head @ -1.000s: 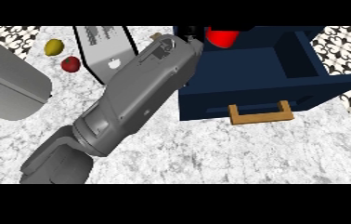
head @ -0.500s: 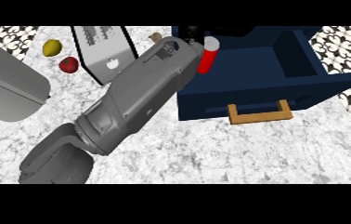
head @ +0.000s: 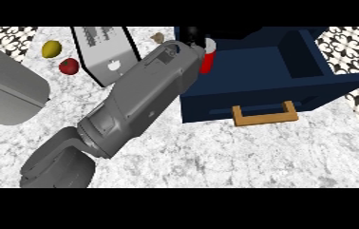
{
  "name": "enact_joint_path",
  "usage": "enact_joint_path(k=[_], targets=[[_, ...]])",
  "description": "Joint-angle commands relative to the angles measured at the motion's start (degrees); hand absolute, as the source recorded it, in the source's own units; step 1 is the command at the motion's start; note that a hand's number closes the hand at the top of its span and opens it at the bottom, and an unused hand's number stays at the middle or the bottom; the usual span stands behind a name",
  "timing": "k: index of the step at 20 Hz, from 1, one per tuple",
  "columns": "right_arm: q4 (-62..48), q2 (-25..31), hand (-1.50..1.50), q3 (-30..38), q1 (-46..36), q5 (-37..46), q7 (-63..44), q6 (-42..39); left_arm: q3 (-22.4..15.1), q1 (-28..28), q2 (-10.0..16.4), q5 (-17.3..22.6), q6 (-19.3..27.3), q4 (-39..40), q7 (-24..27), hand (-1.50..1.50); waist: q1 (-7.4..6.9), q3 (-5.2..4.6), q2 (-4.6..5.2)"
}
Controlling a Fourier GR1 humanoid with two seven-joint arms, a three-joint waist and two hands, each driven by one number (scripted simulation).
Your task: Pick up the can, place it into the drawer and close the drawer
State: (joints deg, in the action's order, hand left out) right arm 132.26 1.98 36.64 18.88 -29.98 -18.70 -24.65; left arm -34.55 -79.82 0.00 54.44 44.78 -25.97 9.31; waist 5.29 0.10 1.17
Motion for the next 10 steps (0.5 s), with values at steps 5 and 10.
enact_joint_path(k=[5, 10], targets=[[3.7, 3.7, -1.50, 2.9, -2.9, 9.2, 7.5, -3.5, 0.4, -0.3, 0.0, 3.0, -0.4, -0.1, 3.3, -1.50, -0.51, -0.01, 0.06], [5.7, 4.0, -1.50, -0.2, -4.8, 13.9, 11.2, -6.2, -0.4, 1.0, 0.0, 4.7, -0.2, -2.0, 7.4, -1.50, -0.86, 0.00, -0.04]])
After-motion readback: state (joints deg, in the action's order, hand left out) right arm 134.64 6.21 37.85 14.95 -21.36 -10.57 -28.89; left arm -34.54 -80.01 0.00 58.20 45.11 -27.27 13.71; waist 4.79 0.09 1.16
